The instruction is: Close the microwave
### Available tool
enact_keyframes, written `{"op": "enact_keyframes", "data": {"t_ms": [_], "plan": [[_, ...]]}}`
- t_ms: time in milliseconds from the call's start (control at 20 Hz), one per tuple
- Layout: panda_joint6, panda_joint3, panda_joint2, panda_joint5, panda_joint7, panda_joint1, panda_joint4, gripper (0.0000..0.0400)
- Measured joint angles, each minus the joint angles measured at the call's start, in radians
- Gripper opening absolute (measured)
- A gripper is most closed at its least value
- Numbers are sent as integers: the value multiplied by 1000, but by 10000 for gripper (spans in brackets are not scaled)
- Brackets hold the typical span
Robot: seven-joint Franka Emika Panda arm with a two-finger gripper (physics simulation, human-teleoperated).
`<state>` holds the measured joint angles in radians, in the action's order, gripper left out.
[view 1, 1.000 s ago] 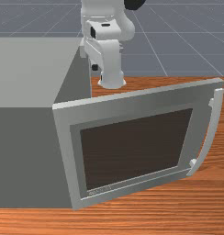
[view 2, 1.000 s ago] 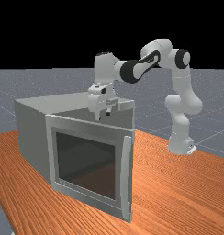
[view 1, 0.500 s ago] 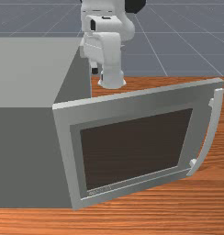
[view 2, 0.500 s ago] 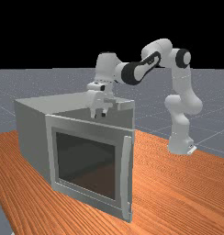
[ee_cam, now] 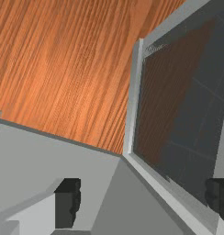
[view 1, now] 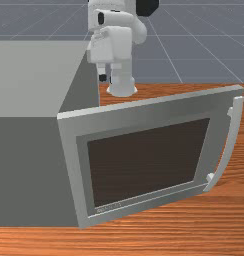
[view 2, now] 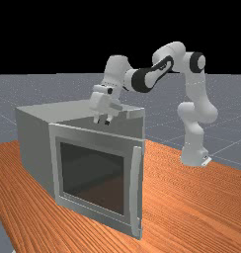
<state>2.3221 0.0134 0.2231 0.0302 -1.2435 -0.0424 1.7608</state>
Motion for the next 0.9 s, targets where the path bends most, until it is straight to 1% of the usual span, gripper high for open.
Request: {"op": "enact_keyframes", "data": {"t_ms": [50,150,200,250,500,550,600,650,700,750,800,900], "plan": [[14,-1,4,1,-1,0,-1,400],[-46,1,19,-8,7,1,-27,400],[-146,19,50,-100,61,24,-86,400],[-133,22,53,-112,69,28,-75,400],[-97,20,75,-97,62,27,-63,400],[-155,9,104,-51,33,15,-104,400],[-149,9,112,-52,33,15,-100,400],[-59,25,95,-110,73,33,-39,400],[-41,28,102,-118,79,36,-28,400],[-30,24,108,-104,70,32,-20,400],[-60,12,127,-63,42,19,-49,400],[20,12,93,-62,44,19,5,400]]}}
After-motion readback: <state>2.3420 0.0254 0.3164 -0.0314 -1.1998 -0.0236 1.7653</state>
